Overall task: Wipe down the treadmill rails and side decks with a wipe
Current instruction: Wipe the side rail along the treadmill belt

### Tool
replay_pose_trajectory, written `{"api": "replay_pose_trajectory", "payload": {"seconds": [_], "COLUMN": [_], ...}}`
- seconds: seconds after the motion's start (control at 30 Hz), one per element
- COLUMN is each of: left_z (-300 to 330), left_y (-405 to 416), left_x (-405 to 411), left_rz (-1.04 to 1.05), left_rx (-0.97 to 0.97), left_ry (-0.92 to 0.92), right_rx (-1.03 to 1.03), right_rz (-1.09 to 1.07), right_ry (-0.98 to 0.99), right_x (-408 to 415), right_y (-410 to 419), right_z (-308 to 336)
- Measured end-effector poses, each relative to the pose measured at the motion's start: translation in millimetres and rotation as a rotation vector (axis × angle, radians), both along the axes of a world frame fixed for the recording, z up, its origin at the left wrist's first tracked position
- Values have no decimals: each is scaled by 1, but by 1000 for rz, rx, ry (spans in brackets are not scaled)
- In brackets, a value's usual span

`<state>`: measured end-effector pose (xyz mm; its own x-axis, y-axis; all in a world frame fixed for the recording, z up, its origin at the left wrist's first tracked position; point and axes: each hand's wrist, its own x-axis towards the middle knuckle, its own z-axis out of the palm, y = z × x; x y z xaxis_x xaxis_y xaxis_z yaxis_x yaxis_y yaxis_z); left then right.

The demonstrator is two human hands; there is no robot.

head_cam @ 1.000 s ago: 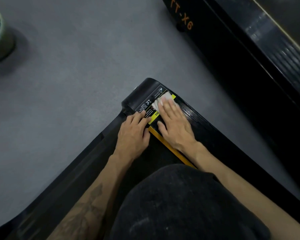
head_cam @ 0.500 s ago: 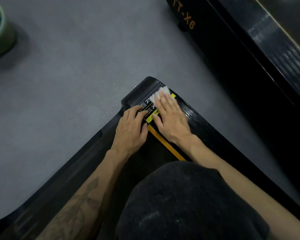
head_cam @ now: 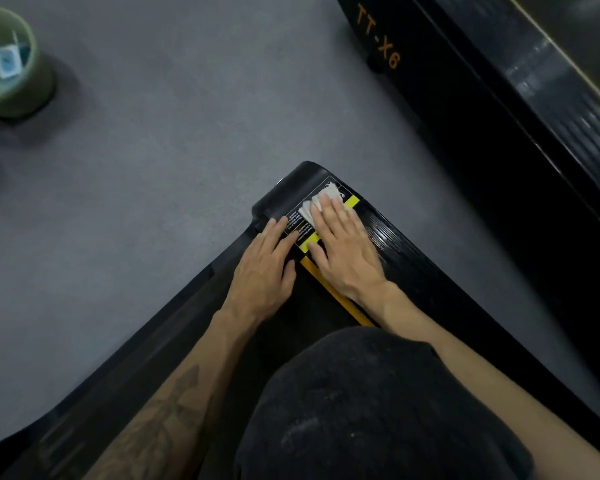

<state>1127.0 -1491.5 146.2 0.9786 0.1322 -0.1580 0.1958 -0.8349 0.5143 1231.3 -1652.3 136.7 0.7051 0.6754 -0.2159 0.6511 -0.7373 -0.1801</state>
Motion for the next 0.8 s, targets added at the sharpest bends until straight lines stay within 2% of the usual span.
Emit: {"api": "replay_pose_trajectory", "payload": {"seconds": [0.07,0.13,0.3,0.4,0.6,0.67,0.8], "left_z": [1,3,8,10,12,13,14], "left_y": [2,3,5,7,11,13,15], "left_x": [-1,0,2,2,1,2,3], "left_rz": [-11,-5,-6,-13,-51,-53,-43], "left_rx": [-6,-20,-42,-52,-64,-60,-80], "left_ry": [14,29,43,57,75,82,62], "right_rx": [15,-5,13,22,-4,-12,12], "right_rz": [156,218,-10,-55,301,262,50], "right_ry": [9,11,11,24,-8,-4,31], "right_x": [-2,2,16,8,-3,2,7], "right_y": [-18,-35,-10,11,-24,-35,-9], "right_z": [0,1,4,3,1,3,8]}}
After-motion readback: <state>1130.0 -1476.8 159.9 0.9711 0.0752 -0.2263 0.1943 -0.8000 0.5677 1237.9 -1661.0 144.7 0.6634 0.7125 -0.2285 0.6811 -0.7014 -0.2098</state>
